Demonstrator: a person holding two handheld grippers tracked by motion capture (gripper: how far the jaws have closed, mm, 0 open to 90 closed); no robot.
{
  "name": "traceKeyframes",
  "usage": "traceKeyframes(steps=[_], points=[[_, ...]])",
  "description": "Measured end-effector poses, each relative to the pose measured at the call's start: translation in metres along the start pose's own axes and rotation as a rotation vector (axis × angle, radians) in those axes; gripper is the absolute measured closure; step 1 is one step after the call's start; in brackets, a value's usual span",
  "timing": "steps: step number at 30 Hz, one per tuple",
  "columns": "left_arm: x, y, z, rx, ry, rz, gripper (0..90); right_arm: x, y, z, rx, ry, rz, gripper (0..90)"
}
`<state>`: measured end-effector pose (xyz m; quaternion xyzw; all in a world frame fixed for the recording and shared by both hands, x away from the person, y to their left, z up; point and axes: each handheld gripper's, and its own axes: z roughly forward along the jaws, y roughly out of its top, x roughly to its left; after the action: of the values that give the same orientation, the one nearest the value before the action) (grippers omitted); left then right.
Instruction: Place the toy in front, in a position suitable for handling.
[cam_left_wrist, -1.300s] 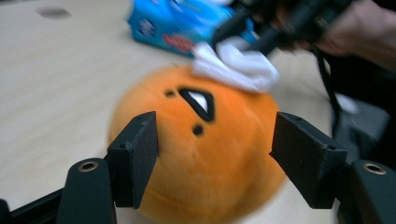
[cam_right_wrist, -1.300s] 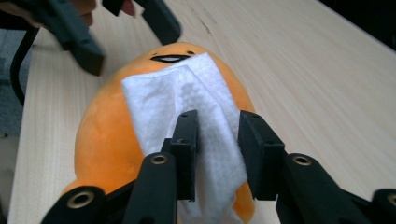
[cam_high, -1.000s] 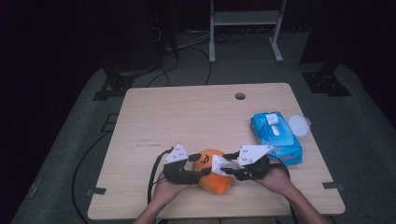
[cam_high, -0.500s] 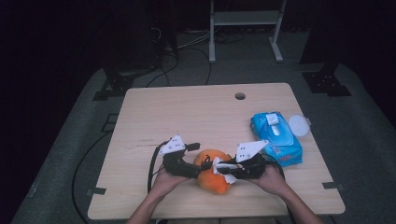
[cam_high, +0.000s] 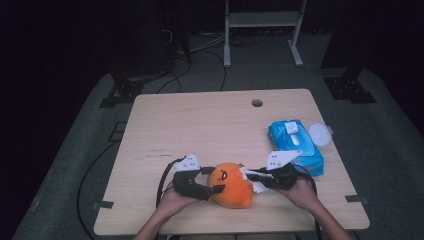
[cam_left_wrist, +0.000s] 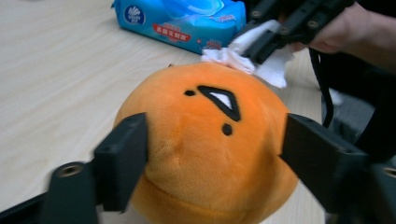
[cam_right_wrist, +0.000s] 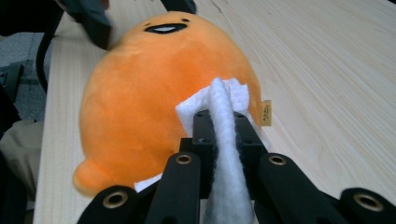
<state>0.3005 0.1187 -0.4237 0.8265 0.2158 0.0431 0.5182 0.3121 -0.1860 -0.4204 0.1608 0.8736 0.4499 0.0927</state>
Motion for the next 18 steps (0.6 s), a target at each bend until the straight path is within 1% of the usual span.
traceKeyframes(steps=[1, 2, 3, 4, 5, 6, 7, 8, 9, 10, 11, 12, 13, 14, 15, 16, 17, 18], points=[[0.001, 0.001, 0.000, -0.009, 0.010, 0.016, 18.9, -0.001, 0.000, 0.001, -0.002, -0.002, -0.001, 81.9], [0.003, 0.003, 0.002, -0.026, 0.012, 0.021, 17.5, -0.002, 0.001, 0.002, 0.000, -0.005, 0.002, 81.9], [0.006, 0.003, 0.009, 0.001, 0.020, 0.038, 16.2, -0.003, 0.002, 0.003, -0.010, 0.004, 0.010, 81.9], [0.006, 0.003, 0.009, 0.001, 0.020, 0.038, 17.7, -0.003, 0.002, 0.003, -0.010, 0.004, 0.010, 81.9], [0.007, 0.001, 0.015, 0.037, 0.012, 0.045, 20.9, -0.003, 0.004, 0.003, -0.015, 0.014, 0.011, 82.1], [0.007, 0.001, 0.015, 0.037, 0.012, 0.045, 23.1, -0.003, 0.004, 0.003, -0.015, 0.014, 0.011, 82.1], [0.006, -0.001, 0.015, 0.029, 0.020, 0.049, 24.9, 0.003, 0.007, 0.001, -0.026, 0.031, 0.001, 82.2], [0.005, -0.005, 0.016, 0.023, 0.034, 0.030, 26.3, 0.007, 0.009, 0.001, -0.031, 0.042, -0.005, 82.2], [0.005, -0.005, 0.016, 0.023, 0.034, 0.030, 27.2, 0.007, 0.009, 0.001, -0.031, 0.042, -0.005, 82.2], [0.005, -0.009, 0.019, 0.001, 0.056, 0.006, 27.9, 0.016, 0.013, -0.001, -0.064, 0.090, -0.009, 82.3], [0.005, -0.009, 0.019, 0.001, 0.056, 0.006, 28.3, 0.021, 0.015, 0.000, -0.071, 0.107, -0.018, 82.2], [0.005, -0.012, 0.021, -0.020, 0.071, -0.026, 28.5, 0.025, 0.017, 0.001, -0.066, 0.114, -0.031, 82.2], [0.005, -0.011, 0.021, -0.020, 0.074, -0.029, 28.5, 0.028, 0.018, 0.003, -0.057, 0.109, -0.045, 82.3], [0.005, -0.011, 0.021, -0.020, 0.074, -0.029, 28.5, 0.028, 0.018, 0.003, -0.057, 0.109, -0.045, 82.3], [0.004, -0.011, 0.021, -0.019, 0.074, -0.023, 28.5, 0.029, 0.017, 0.004, -0.042, 0.097, -0.058, 82.3], [0.002, -0.010, 0.019, -0.015, 0.069, -0.016, 28.4, 0.027, 0.016, 0.004, -0.038, 0.088, -0.053, 82.3], [0.001, -0.010, 0.018, -0.018, 0.053, -0.014, 25.7, 0.020, 0.009, 0.002, -0.038, 0.056, -0.028, 82.4], [0.001, -0.010, 0.016, -0.021, 0.024, -0.015, 25.7, 0.020, 0.009, 0.002, -0.038, 0.056, -0.028, 82.4]])
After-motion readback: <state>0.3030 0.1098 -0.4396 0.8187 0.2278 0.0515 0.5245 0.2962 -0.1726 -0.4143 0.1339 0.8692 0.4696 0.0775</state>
